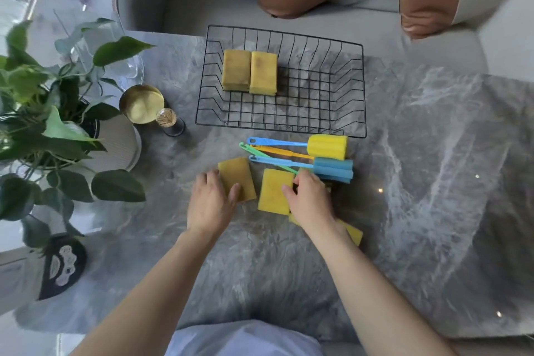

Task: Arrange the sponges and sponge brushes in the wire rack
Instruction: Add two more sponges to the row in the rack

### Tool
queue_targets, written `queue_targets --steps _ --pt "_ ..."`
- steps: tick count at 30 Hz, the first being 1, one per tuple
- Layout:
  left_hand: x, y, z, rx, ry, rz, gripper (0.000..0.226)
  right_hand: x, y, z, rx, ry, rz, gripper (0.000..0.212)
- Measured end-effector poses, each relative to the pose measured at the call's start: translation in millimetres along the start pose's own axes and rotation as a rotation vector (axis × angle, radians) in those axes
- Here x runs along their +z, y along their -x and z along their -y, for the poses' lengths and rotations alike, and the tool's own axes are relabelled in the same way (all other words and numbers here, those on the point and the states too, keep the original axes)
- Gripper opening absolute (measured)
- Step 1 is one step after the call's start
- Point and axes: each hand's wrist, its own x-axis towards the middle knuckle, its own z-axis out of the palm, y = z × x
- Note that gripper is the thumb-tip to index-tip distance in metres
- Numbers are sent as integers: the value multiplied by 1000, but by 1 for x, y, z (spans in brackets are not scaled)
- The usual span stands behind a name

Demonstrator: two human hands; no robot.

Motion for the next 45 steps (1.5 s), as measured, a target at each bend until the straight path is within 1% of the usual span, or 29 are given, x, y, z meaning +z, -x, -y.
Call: queue_targets --steps 2,5,8,14,19,21,27,32,38,41,45 --pt "3 1 0 -37 41 9 52 2 -3 2 67 31 17 41" --pt "5 1 1 -61 108 18 43 6 -10 8 141 110 50 47" --pt "6 1 2 -71 160 6 45 13 -12 17 176 186 39 52" --pt "4 -2 1 -118 296 13 44 20 -14 25 135 196 11 45" --pt "-3 -2 3 -131 339 7 43 16 -17 21 86 67 1 30" --pt "-9 -2 2 -130 361 -3 42 13 -18 18 69 10 -3 28" --pt "-41 -1 -8 -39 460 -77 37 -1 -15 8 -14 -231 -25 27" --pt "-70 -12 -33 64 536 -112 39 -40 -14 14 -64 -408 -139 25" --pt "-79 -45 -81 143 587 -112 31 -101 -38 14 -95 -536 -305 24" --pt "-73 -72 -109 173 598 -101 30 -127 -62 8 -90 -544 -363 23" --pt "-60 -115 -153 185 585 -55 41 -151 -96 -4 -75 -502 -436 22"
